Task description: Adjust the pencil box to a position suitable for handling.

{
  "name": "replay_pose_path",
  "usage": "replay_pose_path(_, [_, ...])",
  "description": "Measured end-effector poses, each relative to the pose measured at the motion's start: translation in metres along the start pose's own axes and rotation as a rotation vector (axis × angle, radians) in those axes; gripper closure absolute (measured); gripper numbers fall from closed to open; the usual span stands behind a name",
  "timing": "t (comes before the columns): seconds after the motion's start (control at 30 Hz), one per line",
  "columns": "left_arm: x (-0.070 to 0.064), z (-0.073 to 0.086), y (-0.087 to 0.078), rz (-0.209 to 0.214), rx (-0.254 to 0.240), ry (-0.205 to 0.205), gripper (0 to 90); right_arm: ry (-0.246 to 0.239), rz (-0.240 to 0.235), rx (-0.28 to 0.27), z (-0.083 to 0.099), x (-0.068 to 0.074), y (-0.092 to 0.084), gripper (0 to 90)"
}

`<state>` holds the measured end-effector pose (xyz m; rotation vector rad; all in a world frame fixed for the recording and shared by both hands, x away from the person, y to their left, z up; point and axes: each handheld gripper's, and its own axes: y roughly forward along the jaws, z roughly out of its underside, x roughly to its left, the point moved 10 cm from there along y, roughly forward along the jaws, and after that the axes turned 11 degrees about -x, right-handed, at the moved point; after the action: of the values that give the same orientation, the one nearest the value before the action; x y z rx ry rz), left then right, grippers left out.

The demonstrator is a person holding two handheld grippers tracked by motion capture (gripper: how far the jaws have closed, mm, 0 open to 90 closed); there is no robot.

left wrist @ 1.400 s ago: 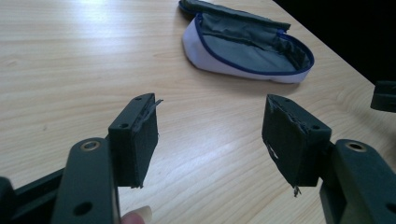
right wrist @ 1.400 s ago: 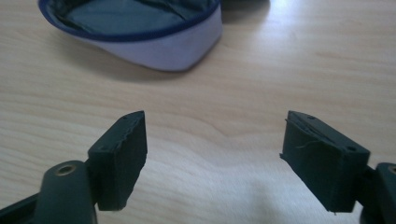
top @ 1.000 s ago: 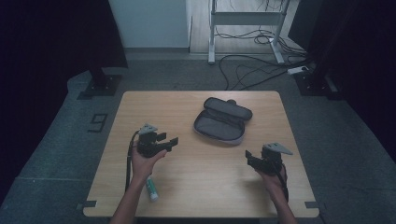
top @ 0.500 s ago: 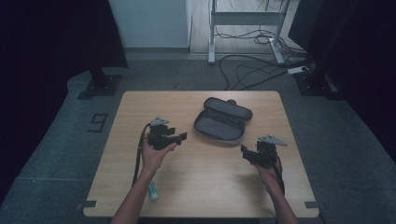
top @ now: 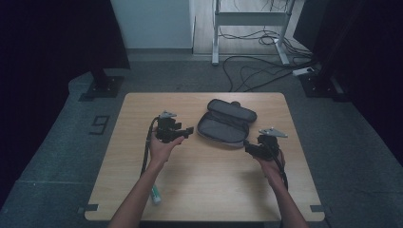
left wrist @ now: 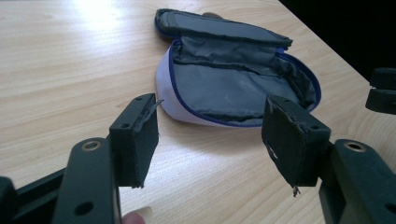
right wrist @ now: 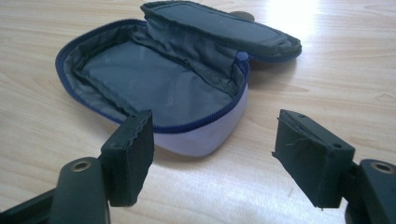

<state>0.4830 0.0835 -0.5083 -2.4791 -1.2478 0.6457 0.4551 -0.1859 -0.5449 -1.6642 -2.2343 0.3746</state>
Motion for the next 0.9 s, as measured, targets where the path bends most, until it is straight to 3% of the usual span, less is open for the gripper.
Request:
replay_pose_path(0.43, [0.007, 0.004, 0.032, -0.021, 0.033, -0.032, 36.9, -0.001, 0.013, 0.005, -0.007, -0.002, 0.02, 31.8])
replay_pose_path(0.57, [0.007, 0.006, 0.044, -0.038, 0.064, -0.015, 37.0, -0.011, 0.025, 0.024, -0.014, -0.004, 0.031, 32.7])
replay_pose_path(0.9, [0.002, 0.004, 0.065, -0.045, 0.081, -0.008, 36.9, -0.045, 0.04, 0.026, -0.027, -0.001, 0.043, 33.2])
